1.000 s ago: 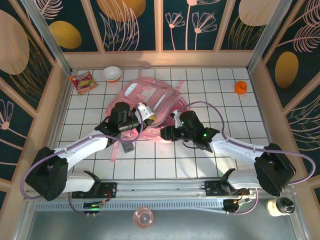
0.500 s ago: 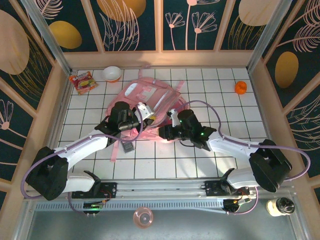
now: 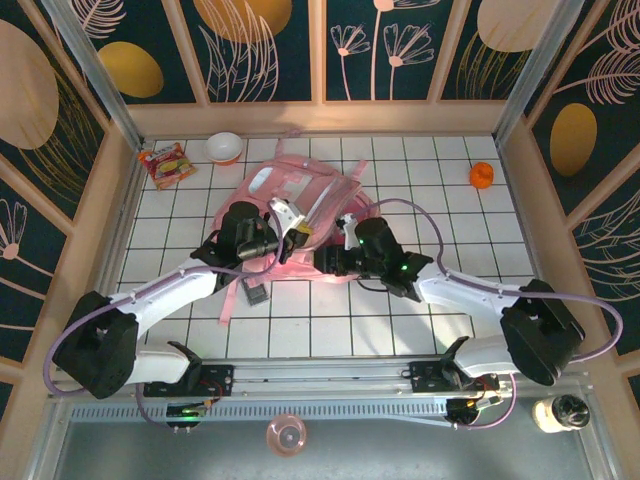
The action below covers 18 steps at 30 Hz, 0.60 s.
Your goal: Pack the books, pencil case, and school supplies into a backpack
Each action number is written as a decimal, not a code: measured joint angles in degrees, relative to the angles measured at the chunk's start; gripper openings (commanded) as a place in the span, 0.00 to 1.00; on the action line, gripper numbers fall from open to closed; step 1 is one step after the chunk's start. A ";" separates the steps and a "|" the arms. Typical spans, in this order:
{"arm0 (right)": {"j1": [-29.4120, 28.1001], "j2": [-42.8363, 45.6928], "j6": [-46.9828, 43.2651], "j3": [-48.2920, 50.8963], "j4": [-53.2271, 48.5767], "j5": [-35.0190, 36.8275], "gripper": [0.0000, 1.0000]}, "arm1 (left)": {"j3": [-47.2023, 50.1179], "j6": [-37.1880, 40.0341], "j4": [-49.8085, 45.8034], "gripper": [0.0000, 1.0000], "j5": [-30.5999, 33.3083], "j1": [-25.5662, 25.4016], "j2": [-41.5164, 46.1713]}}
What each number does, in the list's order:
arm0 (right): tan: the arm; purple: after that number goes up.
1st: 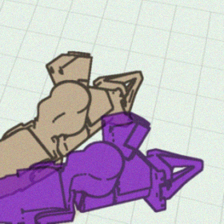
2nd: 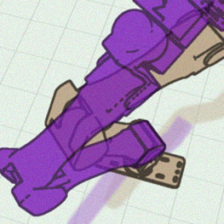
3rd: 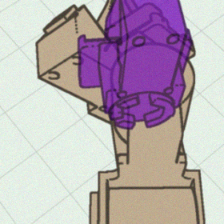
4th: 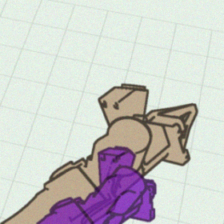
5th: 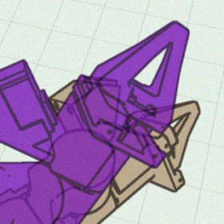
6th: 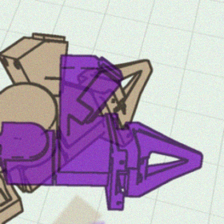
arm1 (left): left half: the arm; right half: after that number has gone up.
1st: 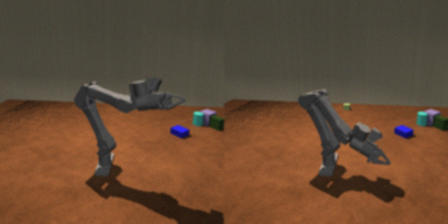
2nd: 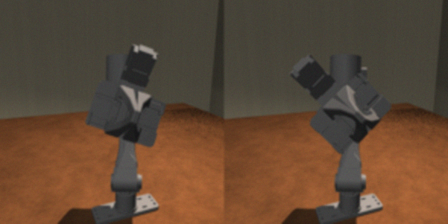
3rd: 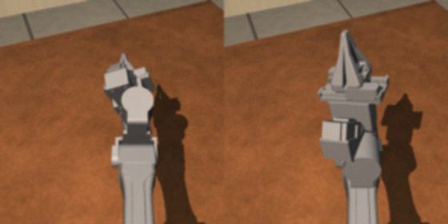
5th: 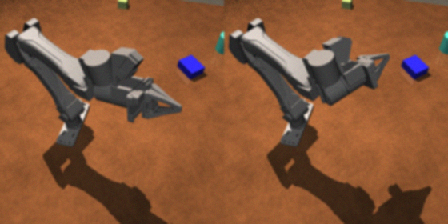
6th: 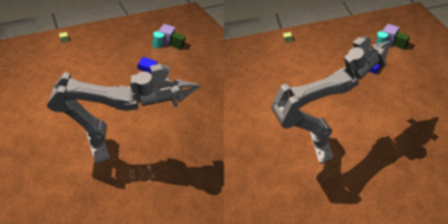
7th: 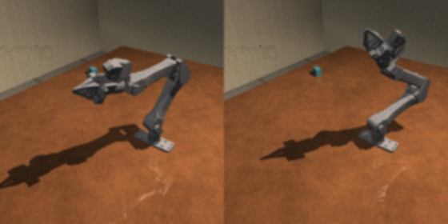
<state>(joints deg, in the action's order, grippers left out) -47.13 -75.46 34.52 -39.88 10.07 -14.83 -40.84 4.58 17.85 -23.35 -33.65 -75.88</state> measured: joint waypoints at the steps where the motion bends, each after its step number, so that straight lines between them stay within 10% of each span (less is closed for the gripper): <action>1: -1.22 0.50 1.16 -0.02 -0.50 3.10 0.42 | 0.00 -2.91 0.85 0.00 0.00 0.00 -0.33; 9: -14.29 1.64 8.24 -4.17 -12.28 27.52 0.42 | -2.40 -20.31 2.34 0.00 0.04 -0.02 -3.28; 18: -15.17 -4.07 9.90 -10.80 -20.46 42.03 0.44 | -4.76 -24.65 0.31 0.00 0.24 0.00 -4.04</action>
<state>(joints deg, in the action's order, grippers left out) -62.30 -79.53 44.42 -50.68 -10.39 27.20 -45.60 -20.08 18.15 -23.11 -33.65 -79.92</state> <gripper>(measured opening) 0.436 0.054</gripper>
